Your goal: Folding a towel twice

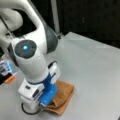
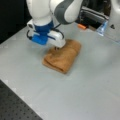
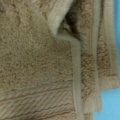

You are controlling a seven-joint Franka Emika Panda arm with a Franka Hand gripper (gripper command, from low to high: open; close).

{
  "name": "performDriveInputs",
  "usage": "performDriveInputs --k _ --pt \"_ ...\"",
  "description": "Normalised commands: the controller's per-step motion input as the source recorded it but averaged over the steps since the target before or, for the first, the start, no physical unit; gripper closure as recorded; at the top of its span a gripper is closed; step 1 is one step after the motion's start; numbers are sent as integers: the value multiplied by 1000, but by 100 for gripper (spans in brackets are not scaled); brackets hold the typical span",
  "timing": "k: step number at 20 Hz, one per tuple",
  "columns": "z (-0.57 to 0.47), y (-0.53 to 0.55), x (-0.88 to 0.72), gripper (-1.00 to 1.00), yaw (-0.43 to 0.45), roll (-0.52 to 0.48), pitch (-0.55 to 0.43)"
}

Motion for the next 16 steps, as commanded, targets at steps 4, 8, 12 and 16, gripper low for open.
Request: performDriveInputs --k 4,8,12,16 --pt "366 353 37 -100 -211 -20 121" --pt "225 254 12 -100 -115 1 56" --pt "134 227 -21 -100 12 183 -38" --pt "47 106 -53 -100 9 165 -18"
